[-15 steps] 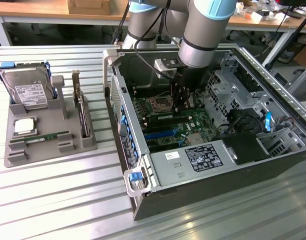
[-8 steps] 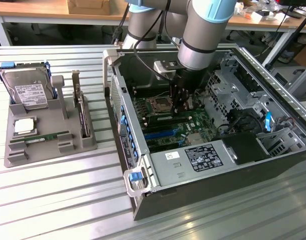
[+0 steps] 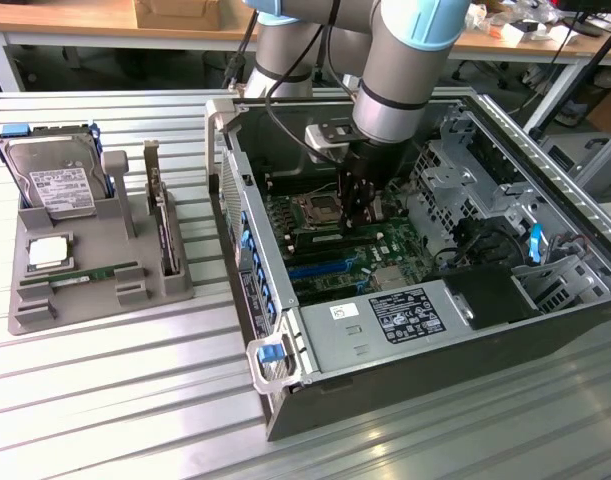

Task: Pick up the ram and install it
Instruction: 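Insert the ram into the slot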

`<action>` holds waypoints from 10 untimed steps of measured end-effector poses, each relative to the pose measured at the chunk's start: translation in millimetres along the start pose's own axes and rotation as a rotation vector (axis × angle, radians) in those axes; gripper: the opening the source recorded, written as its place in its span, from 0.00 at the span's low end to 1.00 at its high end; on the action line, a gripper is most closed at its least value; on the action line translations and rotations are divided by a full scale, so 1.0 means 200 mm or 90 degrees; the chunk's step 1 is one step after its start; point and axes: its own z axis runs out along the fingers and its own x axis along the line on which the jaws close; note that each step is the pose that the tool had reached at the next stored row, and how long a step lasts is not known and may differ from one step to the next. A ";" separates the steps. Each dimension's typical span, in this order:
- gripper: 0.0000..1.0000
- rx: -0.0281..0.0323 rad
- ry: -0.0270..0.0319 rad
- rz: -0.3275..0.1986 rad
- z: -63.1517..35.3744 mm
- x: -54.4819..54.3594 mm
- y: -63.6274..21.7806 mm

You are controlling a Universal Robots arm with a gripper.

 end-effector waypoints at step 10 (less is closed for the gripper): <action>0.12 0.0003 -0.0001 -0.008 0.000 0.00 -0.011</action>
